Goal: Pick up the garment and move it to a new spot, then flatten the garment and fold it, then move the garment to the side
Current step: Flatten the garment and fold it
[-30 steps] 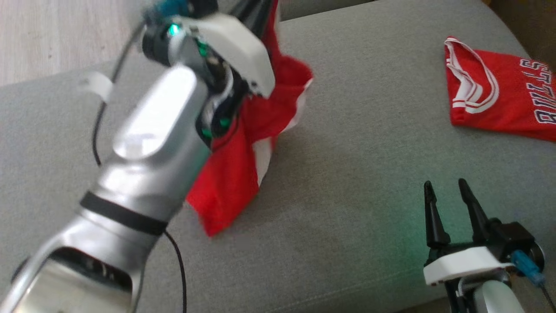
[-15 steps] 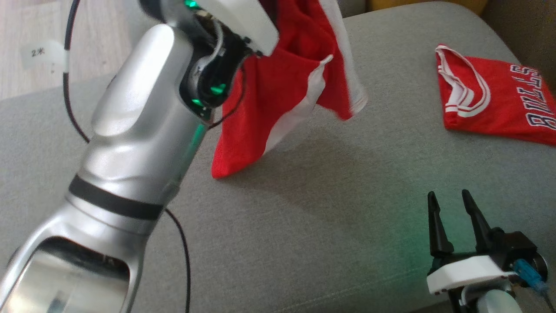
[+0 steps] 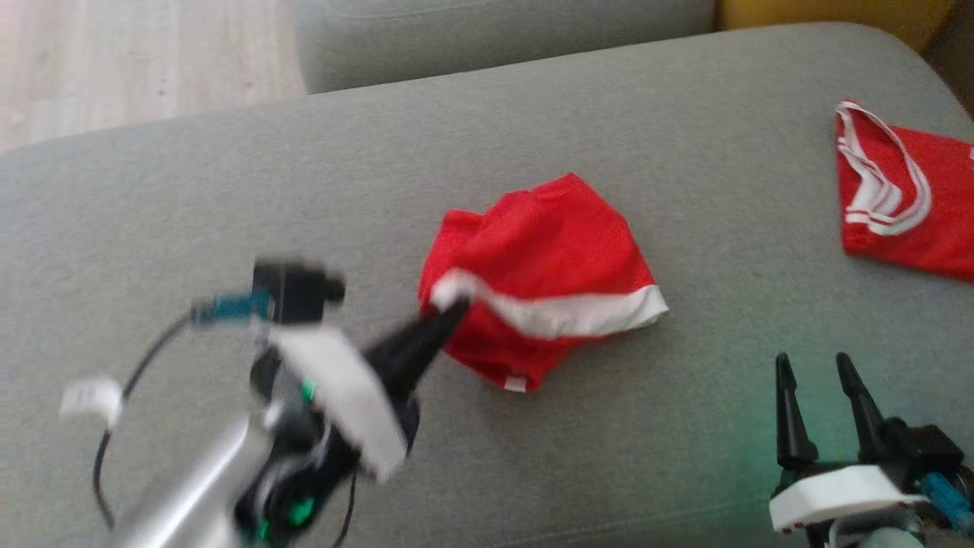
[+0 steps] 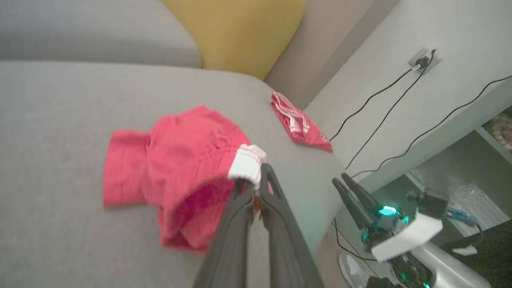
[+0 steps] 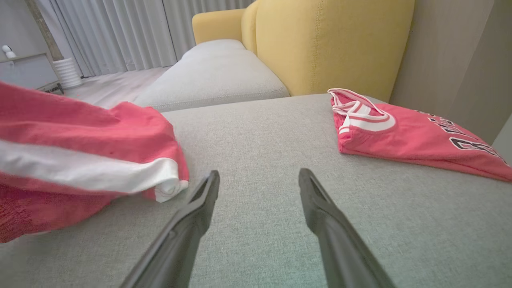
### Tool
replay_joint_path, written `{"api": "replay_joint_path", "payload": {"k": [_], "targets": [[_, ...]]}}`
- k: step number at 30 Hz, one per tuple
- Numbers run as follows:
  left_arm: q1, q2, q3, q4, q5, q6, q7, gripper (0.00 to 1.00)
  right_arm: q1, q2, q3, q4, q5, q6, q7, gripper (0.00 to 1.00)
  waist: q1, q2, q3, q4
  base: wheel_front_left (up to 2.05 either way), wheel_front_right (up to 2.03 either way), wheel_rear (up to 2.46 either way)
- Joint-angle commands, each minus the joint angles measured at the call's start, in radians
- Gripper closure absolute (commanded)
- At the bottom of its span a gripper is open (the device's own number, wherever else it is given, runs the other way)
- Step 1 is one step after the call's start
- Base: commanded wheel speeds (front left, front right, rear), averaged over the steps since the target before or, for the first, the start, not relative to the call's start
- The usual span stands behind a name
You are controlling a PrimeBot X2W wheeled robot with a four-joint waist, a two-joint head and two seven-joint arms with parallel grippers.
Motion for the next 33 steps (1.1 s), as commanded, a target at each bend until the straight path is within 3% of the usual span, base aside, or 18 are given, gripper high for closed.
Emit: {"api": "replay_joint_path", "payload": {"k": [1,5,10,21,22,23,24,25,33], "targets": [[0.019,0.053,0.046,-0.086,-0.020,0.020,0.012,1.00,-0.008,-0.007,0.016,-0.029,-0.011,-0.001,-0.011,0.00,0.0000,0.0000,-0.010,0.038,0.00,0.00,0.00],[0.174,0.149,0.061,-0.132,-0.012,0.096,0.003,1.00,-0.004,-0.007,0.020,-0.028,-0.021,-0.001,-0.011,0.00,0.0000,0.0000,-0.022,0.087,0.00,0.00,0.00],[0.293,0.204,0.061,-0.084,0.046,0.169,-0.051,1.00,-0.005,-0.007,0.042,-0.026,-0.028,-0.001,-0.011,0.00,0.0000,0.0000,-0.031,0.130,0.00,0.00,0.00],[0.374,0.136,0.053,0.044,0.058,0.160,-0.191,1.00,0.008,-0.007,0.045,-0.013,-0.043,-0.001,-0.011,0.00,0.0000,0.0000,-0.035,0.172,0.00,0.00,0.00],[0.372,0.130,0.053,0.057,0.071,0.159,-0.214,0.69,0.008,-0.007,0.045,-0.012,-0.044,-0.001,-0.011,0.00,0.0000,0.0000,-0.036,0.171,0.00,0.00,0.00],[0.372,0.130,0.053,0.057,0.071,0.159,-0.214,0.69,0.008,-0.007,0.045,-0.012,-0.044,-0.001,-0.011,0.00,0.0000,0.0000,-0.036,0.171,0.00,0.00,0.00],[0.372,0.124,0.054,0.069,0.083,0.160,-0.238,0.39,0.008,-0.007,0.046,-0.012,-0.045,-0.001,-0.011,0.00,0.0000,0.0000,-0.036,0.170,0.00,0.00,0.00],[0.373,0.115,0.055,0.078,0.092,0.159,-0.262,0.00,0.007,-0.007,0.045,-0.014,-0.048,-0.001,-0.011,0.00,0.0000,0.0000,-0.038,0.169,0.00,0.00,0.00],[0.415,0.064,0.081,0.113,0.136,0.167,-0.420,0.00,0.019,-0.007,0.023,-0.031,-0.062,-0.001,-0.011,0.00,0.0000,0.0000,-0.069,0.165,0.00,0.00,0.00]]}}
